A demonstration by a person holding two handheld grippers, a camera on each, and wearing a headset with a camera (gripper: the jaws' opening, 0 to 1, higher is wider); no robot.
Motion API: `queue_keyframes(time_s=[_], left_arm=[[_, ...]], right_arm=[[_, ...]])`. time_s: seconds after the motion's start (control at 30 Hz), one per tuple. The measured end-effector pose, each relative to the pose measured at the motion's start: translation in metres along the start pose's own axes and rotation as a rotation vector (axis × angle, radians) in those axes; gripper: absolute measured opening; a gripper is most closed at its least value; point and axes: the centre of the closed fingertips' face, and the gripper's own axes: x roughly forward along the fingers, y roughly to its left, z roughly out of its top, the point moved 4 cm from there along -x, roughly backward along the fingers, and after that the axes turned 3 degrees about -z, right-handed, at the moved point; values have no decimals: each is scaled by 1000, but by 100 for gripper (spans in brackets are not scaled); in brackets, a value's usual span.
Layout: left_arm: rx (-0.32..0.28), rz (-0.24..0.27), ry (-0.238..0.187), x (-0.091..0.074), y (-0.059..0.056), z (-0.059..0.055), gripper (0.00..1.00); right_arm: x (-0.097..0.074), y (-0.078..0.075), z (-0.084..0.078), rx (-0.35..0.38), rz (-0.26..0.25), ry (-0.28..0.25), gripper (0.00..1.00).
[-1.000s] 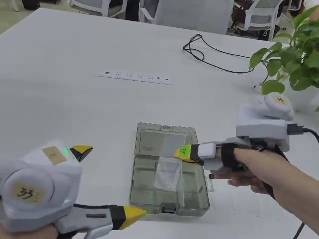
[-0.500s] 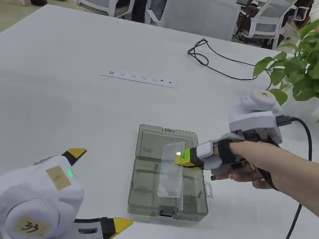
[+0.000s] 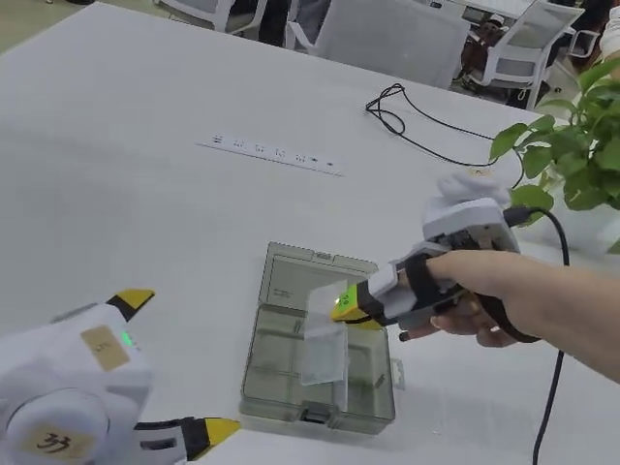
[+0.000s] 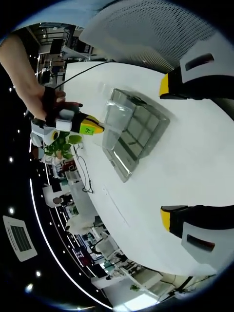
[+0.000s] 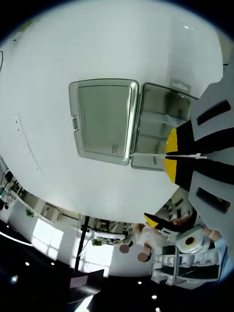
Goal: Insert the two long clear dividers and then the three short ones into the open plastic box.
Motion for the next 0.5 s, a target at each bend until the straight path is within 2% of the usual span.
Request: queue_keyframes(time_s=[0.13, 0.2, 0.3, 0.37, 0.5], left_arm=[[12, 1, 7, 0, 0, -1, 91], [15, 2, 5, 0, 0, 0, 91], [12, 3, 4, 0, 0, 0, 91], [11, 8, 0, -1, 0, 0, 91], [19, 10, 2, 0, 1, 0, 90]], right_arm=[[1, 1, -6, 29, -19, 34, 2], [2, -2, -2, 58, -24, 46, 2], [5, -3, -3, 58, -50, 66, 2], [8, -4, -1, 83, -49, 84, 2], [12, -8, 3, 86, -68, 99, 2]])
